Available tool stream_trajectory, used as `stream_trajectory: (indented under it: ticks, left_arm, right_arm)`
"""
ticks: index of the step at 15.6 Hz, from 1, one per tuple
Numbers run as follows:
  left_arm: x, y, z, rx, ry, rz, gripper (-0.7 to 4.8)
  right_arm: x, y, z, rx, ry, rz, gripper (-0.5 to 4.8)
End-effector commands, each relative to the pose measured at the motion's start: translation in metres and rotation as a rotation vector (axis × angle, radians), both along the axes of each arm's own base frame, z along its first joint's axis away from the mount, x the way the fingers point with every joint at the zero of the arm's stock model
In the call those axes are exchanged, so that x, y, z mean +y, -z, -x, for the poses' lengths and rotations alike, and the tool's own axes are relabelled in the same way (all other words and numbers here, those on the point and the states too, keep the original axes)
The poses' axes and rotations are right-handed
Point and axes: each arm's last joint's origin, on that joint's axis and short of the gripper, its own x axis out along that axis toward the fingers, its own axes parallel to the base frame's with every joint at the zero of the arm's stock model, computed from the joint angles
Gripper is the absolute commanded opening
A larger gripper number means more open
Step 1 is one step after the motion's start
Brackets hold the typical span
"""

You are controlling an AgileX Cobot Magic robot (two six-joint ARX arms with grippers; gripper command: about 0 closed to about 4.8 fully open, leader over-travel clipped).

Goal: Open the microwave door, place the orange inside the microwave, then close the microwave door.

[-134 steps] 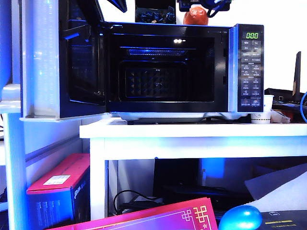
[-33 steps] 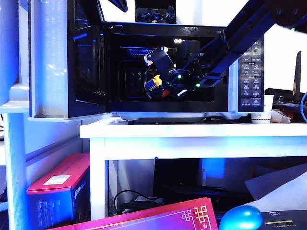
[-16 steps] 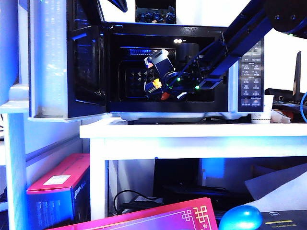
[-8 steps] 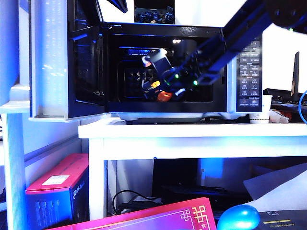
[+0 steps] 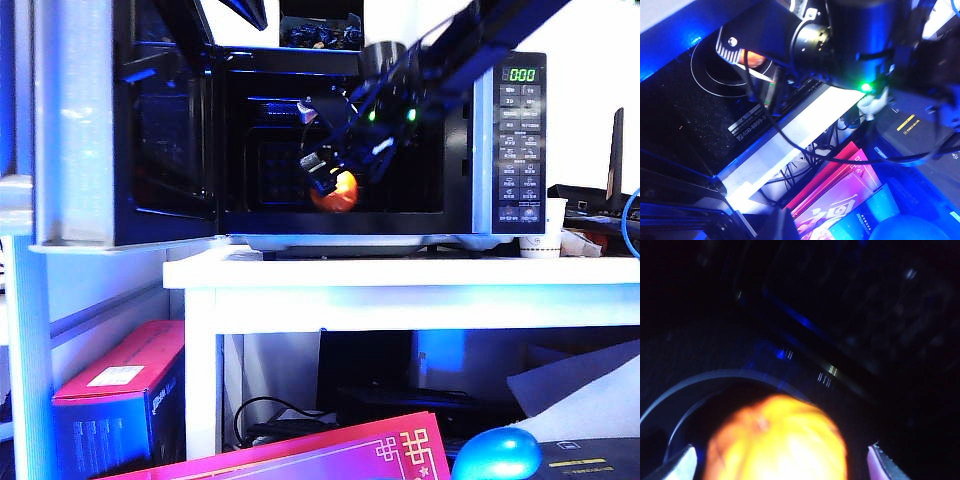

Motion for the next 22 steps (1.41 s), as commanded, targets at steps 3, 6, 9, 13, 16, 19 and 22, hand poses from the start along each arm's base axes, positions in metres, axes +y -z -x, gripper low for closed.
stream_trajectory:
  ticks: [3,6,9,13,16,19,22]
  left_arm:
    - [0.0,0.0,0.001,0.015,-0.009,0.005,-0.05]
    - [0.0,0.0,0.001,0.014,-0.01,0.004,-0.05]
    - [0.0,0.0,0.001,0.015,-0.01,0.004,-0.05]
    - [0.0,0.0,0.001,0.015,-0.011,0.004,-0.05]
    - [0.0,0.0,0.001,0.013,-0.012,0.004,-0.05]
    - [0.0,0.0,0.001,0.011,-0.011,0.006,-0.05]
    - [0.0,0.0,0.001,0.017,-0.013,0.005,-0.05]
  right_arm:
    - [-0.008,-0.053,0.021,-0.009,0.003,-0.017,4.79]
    - [-0.012,-0.071,0.031,0.004,0.021,-0.008,4.79]
    - [-0.019,-0.088,0.047,0.076,0.041,0.028,4.79]
    - [-0.029,-0.111,0.072,0.173,0.041,0.072,4.79]
    - [-0.037,-0.132,0.096,0.228,0.037,0.098,4.79]
    - [-0.047,-0.148,0.118,0.288,0.036,0.124,4.79]
    - [-0.057,-0.172,0.143,0.288,0.037,0.124,4.79]
